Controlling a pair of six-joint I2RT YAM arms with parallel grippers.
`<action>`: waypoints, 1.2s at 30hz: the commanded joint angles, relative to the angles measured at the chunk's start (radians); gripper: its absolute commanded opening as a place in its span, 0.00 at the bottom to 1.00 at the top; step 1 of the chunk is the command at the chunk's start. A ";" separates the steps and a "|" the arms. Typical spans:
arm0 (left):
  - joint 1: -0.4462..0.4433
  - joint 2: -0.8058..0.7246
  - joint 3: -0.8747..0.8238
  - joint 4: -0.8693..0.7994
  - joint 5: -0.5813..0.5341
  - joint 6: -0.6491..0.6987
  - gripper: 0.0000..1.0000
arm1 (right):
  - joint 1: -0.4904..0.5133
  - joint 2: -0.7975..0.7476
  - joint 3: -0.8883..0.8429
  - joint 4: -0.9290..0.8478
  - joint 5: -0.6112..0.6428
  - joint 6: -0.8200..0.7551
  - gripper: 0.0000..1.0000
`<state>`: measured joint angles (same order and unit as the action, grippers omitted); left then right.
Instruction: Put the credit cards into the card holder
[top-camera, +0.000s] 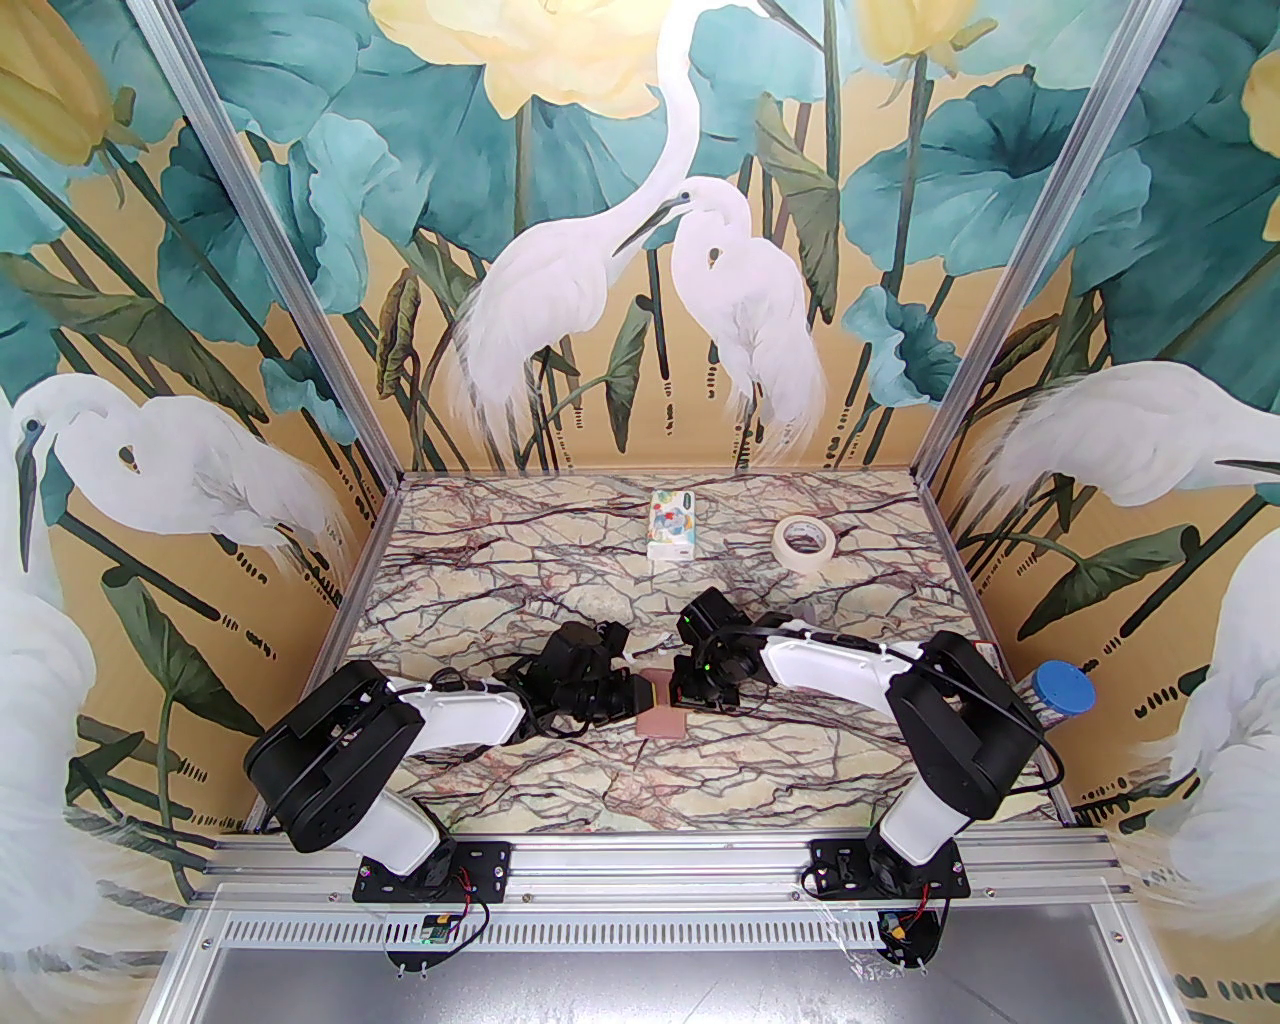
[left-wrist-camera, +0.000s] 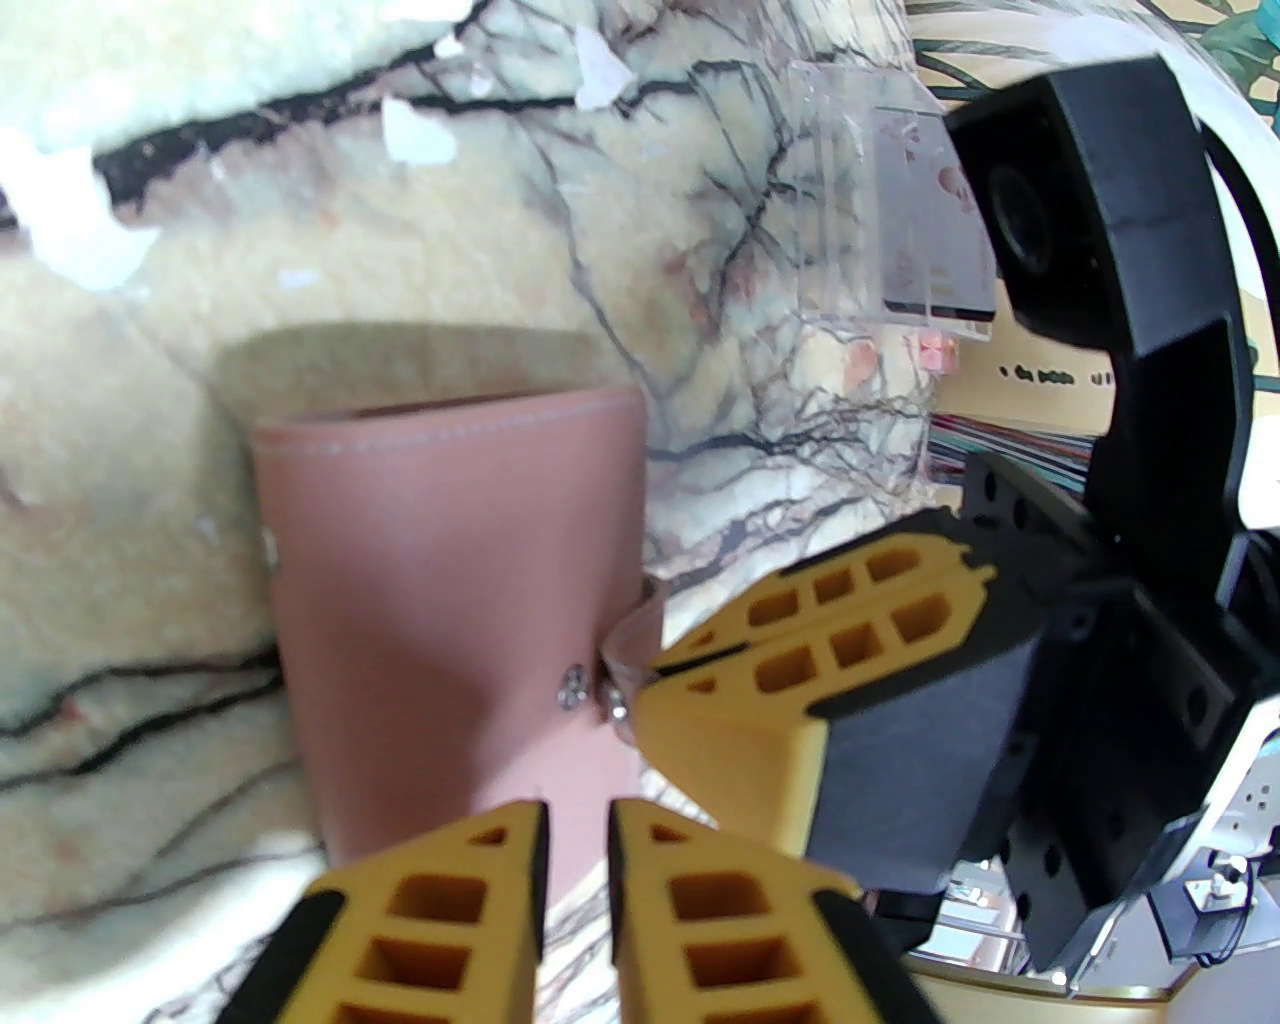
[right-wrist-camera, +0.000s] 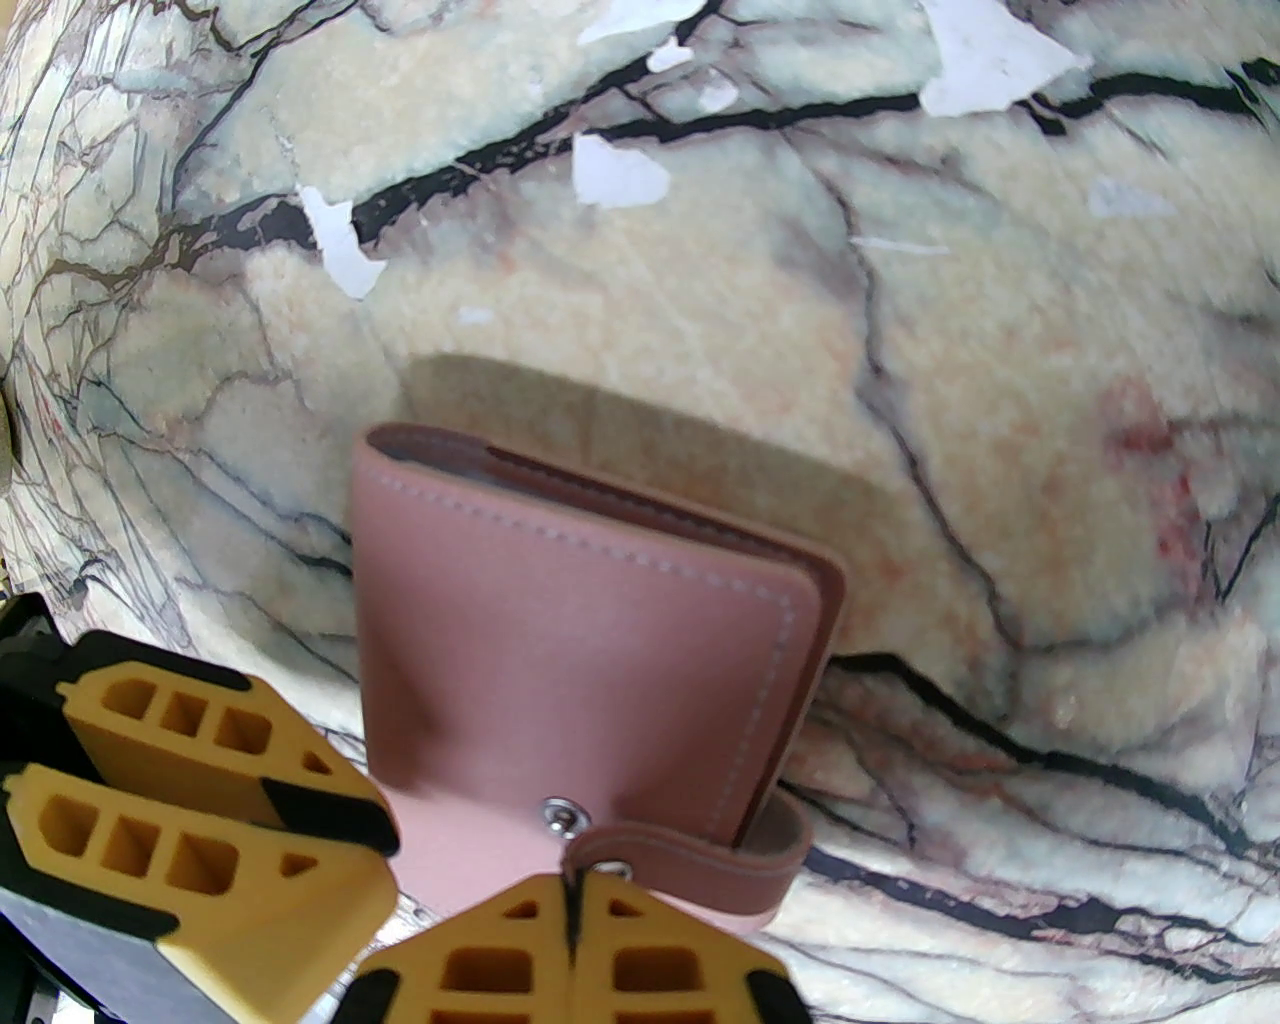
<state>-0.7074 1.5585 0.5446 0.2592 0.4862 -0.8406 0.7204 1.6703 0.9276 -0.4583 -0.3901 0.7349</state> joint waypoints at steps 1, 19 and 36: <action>-0.004 0.003 0.023 -0.082 -0.039 0.036 0.13 | 0.001 0.015 0.011 -0.005 0.001 -0.019 0.00; -0.004 0.053 0.033 -0.095 -0.043 0.051 0.09 | 0.010 0.009 0.037 -0.009 -0.011 -0.026 0.00; -0.005 0.045 0.026 -0.094 -0.047 0.052 0.09 | 0.013 0.067 0.062 -0.011 -0.006 -0.015 0.00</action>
<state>-0.7074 1.5917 0.5652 0.1970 0.4721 -0.8108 0.7273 1.7035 0.9726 -0.4671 -0.3943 0.7280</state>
